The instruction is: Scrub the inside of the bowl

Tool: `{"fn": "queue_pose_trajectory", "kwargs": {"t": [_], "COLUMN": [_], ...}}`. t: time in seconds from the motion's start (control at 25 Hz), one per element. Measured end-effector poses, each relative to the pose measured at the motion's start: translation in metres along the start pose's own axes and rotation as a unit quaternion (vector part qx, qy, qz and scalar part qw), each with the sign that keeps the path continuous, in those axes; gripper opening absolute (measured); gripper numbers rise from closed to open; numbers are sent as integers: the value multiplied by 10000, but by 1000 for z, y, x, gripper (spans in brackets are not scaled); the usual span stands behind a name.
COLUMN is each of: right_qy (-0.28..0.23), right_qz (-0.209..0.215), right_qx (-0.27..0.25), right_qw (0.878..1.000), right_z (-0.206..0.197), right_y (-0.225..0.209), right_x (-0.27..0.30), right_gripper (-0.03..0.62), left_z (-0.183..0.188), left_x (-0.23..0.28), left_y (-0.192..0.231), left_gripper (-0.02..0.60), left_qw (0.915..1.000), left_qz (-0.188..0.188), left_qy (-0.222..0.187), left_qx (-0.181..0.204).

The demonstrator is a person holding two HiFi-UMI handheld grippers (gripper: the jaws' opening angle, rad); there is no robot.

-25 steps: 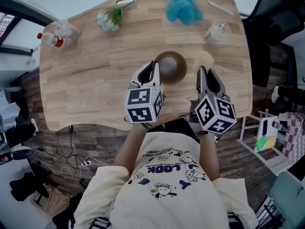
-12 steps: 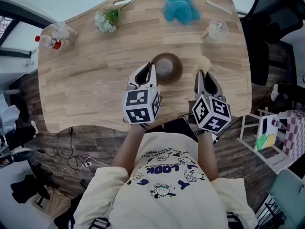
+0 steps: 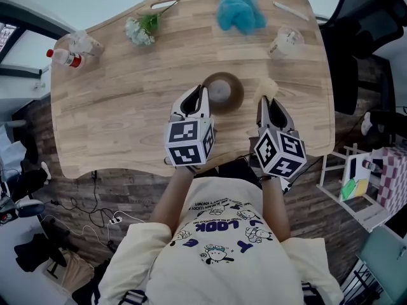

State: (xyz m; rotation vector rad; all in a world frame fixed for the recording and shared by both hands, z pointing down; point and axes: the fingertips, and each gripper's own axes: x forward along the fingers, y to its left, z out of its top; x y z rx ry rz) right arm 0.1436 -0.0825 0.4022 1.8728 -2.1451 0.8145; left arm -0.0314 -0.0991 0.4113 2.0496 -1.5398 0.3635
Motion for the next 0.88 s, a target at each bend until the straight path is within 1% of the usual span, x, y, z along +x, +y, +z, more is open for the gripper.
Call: {"fn": "queue_pose_trajectory", "kwargs": {"t": [0.88], "right_qy": [-1], "right_qz": [-120], "right_qx": [-57], "right_qw": [9999], "right_z": [3], "right_y": [-3], "right_x": [-1], "right_gripper": [71], "left_z": [3], "left_x": [1], "left_y": [-5], "left_gripper": [44], "left_qw": [10000], "left_qz": [-68], "left_qy": [-5], "left_qx": [45]}}
